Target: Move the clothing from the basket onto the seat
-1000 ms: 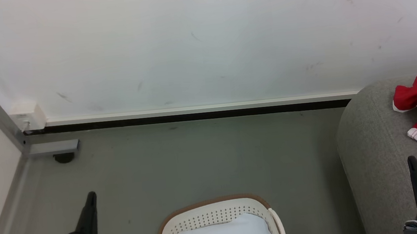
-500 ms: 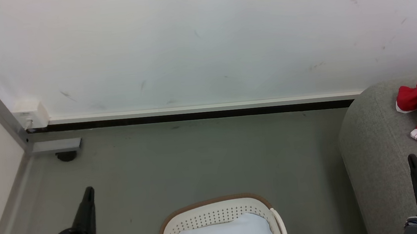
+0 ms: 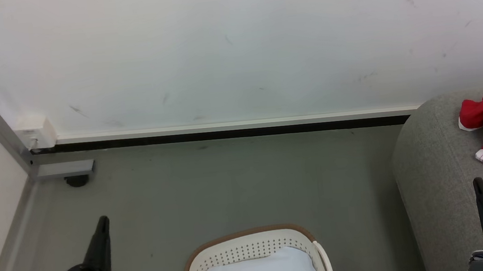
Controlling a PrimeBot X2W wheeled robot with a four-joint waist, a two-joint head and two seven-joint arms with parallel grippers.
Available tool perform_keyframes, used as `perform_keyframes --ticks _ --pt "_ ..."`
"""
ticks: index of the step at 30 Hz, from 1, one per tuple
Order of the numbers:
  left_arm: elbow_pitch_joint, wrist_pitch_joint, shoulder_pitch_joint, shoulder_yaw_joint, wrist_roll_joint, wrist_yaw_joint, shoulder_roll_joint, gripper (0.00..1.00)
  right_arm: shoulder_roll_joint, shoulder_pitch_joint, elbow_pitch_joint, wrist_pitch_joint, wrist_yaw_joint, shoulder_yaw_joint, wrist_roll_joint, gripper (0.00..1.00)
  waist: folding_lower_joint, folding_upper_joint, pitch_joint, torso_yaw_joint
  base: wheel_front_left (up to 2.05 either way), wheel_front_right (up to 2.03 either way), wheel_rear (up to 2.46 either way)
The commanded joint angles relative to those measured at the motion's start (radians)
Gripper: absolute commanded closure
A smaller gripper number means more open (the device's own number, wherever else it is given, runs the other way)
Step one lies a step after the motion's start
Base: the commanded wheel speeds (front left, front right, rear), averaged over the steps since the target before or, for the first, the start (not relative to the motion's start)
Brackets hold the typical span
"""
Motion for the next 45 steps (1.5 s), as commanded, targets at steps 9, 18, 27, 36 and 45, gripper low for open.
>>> perform_keyframes --ticks 9,18,27,36,45 --pt "-0.003 0.002 -0.006 0.004 -0.013 0.000 0.002 1.00 -0.017 -0.008 -0.008 -0.012 -0.002 0.012 0.015 1.00 0.0000 0.0000 0.000 0.000 0.00 0.00 0.00" --pt "-0.003 0.002 -0.006 0.004 -0.013 0.000 0.002 1.00 -0.023 -0.009 -0.011 -0.018 -0.002 0.019 0.021 1.00 0.0000 0.0000 0.000 0.000 0.00 0.00 0.00" --pt "-0.003 0.002 -0.006 0.004 -0.013 0.000 0.002 1.00 -0.027 -0.010 -0.015 -0.025 -0.002 0.026 0.026 1.00 0.0000 0.0000 0.000 0.000 0.00 0.00 0.00" --pt "-0.003 0.002 -0.006 0.004 -0.013 -0.001 0.002 1.00 -0.031 -0.011 -0.017 -0.027 -0.002 0.031 0.032 1.00 0.0000 0.0000 0.000 0.000 0.00 0.00 0.00" --pt "-0.004 0.002 -0.006 0.004 -0.013 -0.001 0.002 1.00 -0.034 -0.012 -0.019 -0.032 -0.002 0.034 0.034 1.00 0.0000 0.0000 0.000 0.000 0.00 0.00 0.00"
